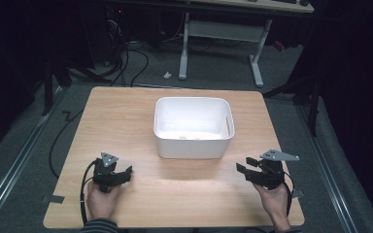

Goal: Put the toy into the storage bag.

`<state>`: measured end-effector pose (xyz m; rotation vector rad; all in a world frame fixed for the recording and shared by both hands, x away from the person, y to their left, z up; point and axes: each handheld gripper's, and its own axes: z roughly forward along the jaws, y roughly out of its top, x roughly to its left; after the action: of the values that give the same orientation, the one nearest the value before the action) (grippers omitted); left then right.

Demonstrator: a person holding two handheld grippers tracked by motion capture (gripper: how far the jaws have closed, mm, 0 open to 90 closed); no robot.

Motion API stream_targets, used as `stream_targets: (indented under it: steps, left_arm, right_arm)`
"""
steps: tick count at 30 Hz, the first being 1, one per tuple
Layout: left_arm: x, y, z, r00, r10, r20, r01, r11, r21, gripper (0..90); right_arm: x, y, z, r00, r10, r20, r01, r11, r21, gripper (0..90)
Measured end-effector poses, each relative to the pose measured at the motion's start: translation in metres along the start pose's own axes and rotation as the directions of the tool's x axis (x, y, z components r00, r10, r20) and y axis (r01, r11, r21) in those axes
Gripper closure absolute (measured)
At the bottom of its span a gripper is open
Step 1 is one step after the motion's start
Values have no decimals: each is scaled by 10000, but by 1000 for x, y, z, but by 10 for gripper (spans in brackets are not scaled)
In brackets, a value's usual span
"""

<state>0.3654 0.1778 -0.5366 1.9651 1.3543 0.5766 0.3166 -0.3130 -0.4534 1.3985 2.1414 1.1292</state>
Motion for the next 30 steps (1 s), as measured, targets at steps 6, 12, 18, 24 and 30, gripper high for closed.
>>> stream_targets:
  steps: [6,12,18,24,30]
  left_arm:
    - [0,0,0,10000,-2,2,2,10000,-1,229]
    - [0,0,0,10000,-3,1,3,10000,-1,229]
    - [0,0,0,10000,-3,0,3,10000,0,229]
    - [0,0,0,10000,-1,1,1,10000,-1,229]
    - [0,0,0,10000,1,2,-1,10000,2,229]
  right_arm:
    - [-1,-4,9,10000,54,9,-54,9998,167,477]
    - [-1,-9,18,10000,40,24,-41,9995,308,477]
    - [-2,-14,27,9999,163,19,-163,9987,485,476]
    - [-2,-17,35,9998,197,77,-201,9977,649,476]
    - [-2,-21,43,9998,165,116,-174,9963,843,475]
